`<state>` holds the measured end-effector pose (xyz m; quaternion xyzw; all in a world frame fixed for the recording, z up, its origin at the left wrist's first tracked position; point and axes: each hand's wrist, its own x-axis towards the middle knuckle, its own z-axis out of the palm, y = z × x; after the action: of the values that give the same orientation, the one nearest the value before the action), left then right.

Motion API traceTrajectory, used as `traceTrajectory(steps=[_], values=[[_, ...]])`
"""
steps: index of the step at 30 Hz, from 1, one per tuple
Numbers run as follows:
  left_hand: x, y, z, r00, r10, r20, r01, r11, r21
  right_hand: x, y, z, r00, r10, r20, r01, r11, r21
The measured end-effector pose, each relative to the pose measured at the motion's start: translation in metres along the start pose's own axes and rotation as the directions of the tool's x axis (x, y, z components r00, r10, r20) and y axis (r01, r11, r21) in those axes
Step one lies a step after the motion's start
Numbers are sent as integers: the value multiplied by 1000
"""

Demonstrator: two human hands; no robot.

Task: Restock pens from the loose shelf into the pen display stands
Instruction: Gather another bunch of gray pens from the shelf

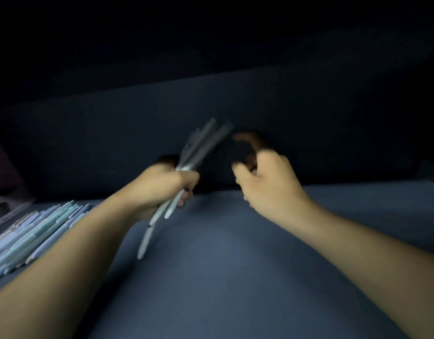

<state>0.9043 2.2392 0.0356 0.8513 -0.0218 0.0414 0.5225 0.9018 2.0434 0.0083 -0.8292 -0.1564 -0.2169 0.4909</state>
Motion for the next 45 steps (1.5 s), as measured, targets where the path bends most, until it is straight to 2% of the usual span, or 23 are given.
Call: traceTrajectory(steps=[1, 3, 5, 7, 9, 11, 16, 21, 25, 30, 34, 38, 42, 45], values=[[1, 3, -5, 1000, 13, -7, -14, 982, -190, -1, -1, 1, 1000, 17, -20, -15, 998, 65], [3, 8, -10, 997, 62, 35, -37, 875, -482, -3, -3, 5, 998, 55, -14, -51, 978, 203], [5, 9, -7, 991, 124, 47, -65, 761, -645, -5, -5, 9, 996, 80, 50, -91, 945, 313], [3, 8, 6, 987, 159, -26, -131, 699, -703, -8, -7, 13, 987, 91, 133, -136, 913, 386], [-4, 10, 22, 975, 186, -121, -217, 688, -693, -10, -12, 15, 978, 68, 196, -150, 884, 443], [-11, 15, 35, 954, 254, -162, -298, 718, -629, -11, -20, 12, 974, 18, 225, -134, 848, 512], [-22, 22, 49, 868, 469, -164, -495, 784, -374, -9, -50, -2, 980, -41, 196, -72, 839, 539], [-37, 31, 62, 805, 582, -116, -592, 778, -211, -8, -70, -15, 993, -10, 116, -49, 869, 492], [-42, 25, 67, 822, 567, -54, -567, 808, -157, -7, -66, -21, 997, -19, 73, -23, 850, 526], [-43, 8, 66, 864, 504, 13, -487, 841, -235, -11, -52, 0, 998, 55, 42, -69, 822, 565], [-47, 3, 67, 870, 490, 61, -450, 838, -309, -12, -47, 8, 996, 91, -17, -64, 811, 581], [-48, -1, 71, 889, 426, 166, -352, 869, -348, -13, -44, 5, 992, 97, -75, -42, 843, 536], [-43, -5, 70, 890, 342, 302, -218, 900, -378, -14, -43, 0, 993, 121, -8, -97, 828, 552], [-42, -5, 68, 888, 372, 271, -236, 874, -425, -11, -46, -1, 995, 85, 59, -103, 830, 548]])
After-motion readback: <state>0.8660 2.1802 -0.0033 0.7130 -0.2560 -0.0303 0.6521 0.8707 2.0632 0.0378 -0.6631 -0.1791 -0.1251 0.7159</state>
